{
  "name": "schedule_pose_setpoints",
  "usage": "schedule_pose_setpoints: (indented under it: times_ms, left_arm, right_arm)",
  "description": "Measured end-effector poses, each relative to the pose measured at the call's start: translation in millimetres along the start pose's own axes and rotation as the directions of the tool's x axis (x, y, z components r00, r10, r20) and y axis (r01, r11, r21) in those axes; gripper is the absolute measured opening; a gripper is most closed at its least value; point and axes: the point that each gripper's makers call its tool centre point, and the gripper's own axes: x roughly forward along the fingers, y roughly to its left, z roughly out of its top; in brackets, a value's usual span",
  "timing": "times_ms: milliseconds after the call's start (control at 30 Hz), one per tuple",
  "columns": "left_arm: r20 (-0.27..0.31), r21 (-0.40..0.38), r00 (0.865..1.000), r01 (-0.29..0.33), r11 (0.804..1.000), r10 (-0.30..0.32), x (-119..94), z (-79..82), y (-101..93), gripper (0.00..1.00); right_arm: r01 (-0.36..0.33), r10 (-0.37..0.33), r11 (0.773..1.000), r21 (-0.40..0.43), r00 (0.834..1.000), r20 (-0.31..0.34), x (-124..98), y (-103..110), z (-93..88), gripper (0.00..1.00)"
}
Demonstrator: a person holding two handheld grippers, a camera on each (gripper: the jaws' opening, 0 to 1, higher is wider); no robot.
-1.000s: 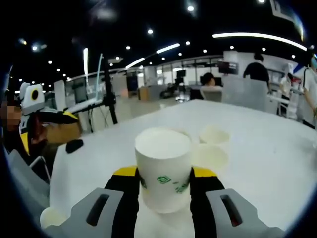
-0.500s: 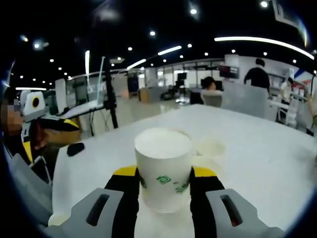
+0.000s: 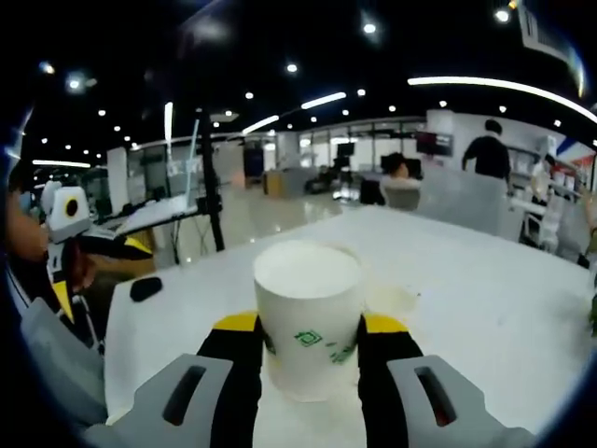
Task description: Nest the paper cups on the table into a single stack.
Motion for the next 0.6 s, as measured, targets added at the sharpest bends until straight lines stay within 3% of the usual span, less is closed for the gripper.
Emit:
schedule_pose_setpoints:
  times_ms: [600]
  left_arm:
    - [-0.008, -0.004, 1.000, -0.019, 1.000, 0.019, -8.1, 0.4, 3.1, 0.98]
  right_arm:
    - [0.006, -0.006, 1.000, -0.018, 1.000, 0.002, -7.9, -8.5, 21.1, 0.36]
